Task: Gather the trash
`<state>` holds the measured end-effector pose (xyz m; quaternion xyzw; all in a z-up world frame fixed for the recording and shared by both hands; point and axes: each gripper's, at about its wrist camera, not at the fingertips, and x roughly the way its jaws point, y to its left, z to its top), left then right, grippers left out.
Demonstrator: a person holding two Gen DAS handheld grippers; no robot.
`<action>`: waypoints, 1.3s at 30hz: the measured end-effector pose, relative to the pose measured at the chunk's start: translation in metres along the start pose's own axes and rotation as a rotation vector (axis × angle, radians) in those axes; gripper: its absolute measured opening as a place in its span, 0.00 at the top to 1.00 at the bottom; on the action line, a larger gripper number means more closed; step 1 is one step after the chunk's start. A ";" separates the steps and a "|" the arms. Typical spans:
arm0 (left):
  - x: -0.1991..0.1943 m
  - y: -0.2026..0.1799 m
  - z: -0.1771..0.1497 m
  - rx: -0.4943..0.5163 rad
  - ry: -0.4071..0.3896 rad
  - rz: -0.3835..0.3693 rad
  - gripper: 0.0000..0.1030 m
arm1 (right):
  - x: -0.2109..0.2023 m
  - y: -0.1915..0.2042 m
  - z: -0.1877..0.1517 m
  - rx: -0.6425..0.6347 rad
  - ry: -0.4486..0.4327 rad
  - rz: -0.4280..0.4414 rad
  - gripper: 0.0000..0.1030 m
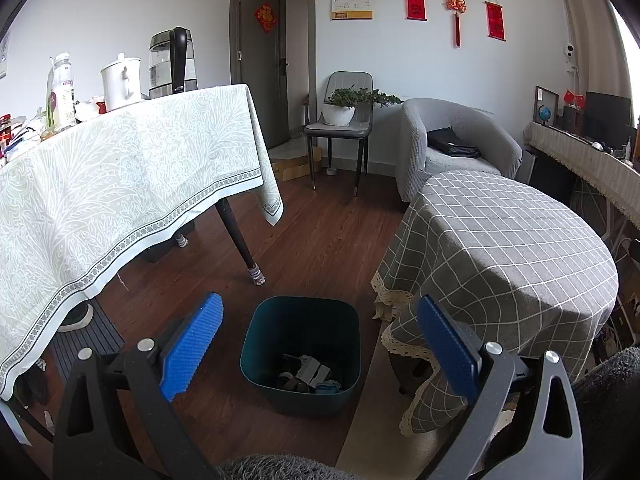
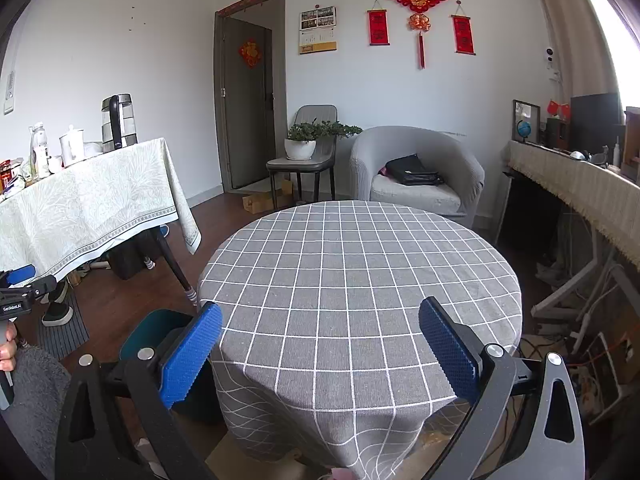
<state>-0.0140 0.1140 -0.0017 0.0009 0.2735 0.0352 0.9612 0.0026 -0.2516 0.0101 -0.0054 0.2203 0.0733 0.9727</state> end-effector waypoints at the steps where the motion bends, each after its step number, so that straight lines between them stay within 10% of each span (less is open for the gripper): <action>1: 0.000 -0.001 0.000 0.001 0.000 0.000 0.03 | 0.000 0.000 0.000 0.001 0.000 0.000 0.03; 39: -0.004 -0.001 0.000 -0.001 -0.008 0.000 0.03 | -0.004 -0.004 -0.001 0.024 -0.008 0.004 0.03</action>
